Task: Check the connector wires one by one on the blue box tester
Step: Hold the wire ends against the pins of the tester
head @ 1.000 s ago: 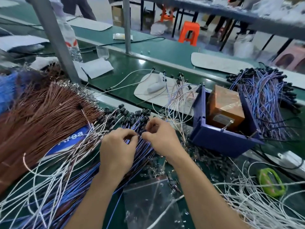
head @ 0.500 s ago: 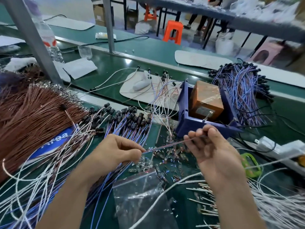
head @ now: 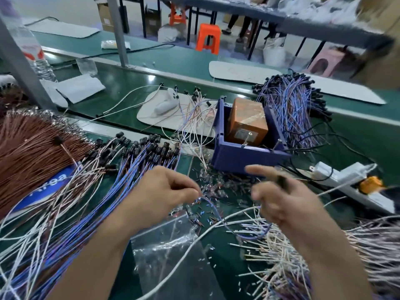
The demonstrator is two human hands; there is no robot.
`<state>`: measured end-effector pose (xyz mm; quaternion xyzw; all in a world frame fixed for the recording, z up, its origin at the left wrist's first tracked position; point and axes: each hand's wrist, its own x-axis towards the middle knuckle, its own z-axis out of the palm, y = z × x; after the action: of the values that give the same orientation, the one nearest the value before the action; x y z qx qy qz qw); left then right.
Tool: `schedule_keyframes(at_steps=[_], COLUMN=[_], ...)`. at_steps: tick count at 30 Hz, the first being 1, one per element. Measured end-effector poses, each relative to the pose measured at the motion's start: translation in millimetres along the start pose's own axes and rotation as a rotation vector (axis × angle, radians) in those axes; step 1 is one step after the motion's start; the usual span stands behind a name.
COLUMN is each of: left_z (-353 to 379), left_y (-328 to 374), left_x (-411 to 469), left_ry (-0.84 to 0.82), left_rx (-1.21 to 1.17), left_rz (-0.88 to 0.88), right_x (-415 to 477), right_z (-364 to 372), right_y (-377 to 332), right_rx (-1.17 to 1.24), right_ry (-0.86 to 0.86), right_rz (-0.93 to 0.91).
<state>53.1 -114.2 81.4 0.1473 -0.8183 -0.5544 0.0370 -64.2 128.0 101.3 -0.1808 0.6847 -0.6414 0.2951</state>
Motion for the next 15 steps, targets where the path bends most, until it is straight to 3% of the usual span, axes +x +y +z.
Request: schedule_keyframes(at_steps=[2, 4, 10, 15], left_z=[20.8, 35.8, 38.3, 34.8], left_y=[10.1, 16.0, 7.5, 3.1], left_x=[6.7, 12.2, 13.8, 13.0], left_ry=[-0.048, -0.056, 0.002, 0.032], left_rx=[-0.043, -0.122, -0.199, -0.354], left_rz=[0.064, 0.089, 0.086, -0.003], right_x=[0.6, 2.1, -3.0, -8.9], right_z=[19.5, 35.3, 26.4, 17.1], right_y=[-0.3, 3.1, 17.3, 24.0], right_rx=[-0.289, -0.403, -0.248, -0.234], right_ry=[-0.047, -0.075, -0.001, -0.061], right_rz=[0.002, 0.000, 0.080, 0.105])
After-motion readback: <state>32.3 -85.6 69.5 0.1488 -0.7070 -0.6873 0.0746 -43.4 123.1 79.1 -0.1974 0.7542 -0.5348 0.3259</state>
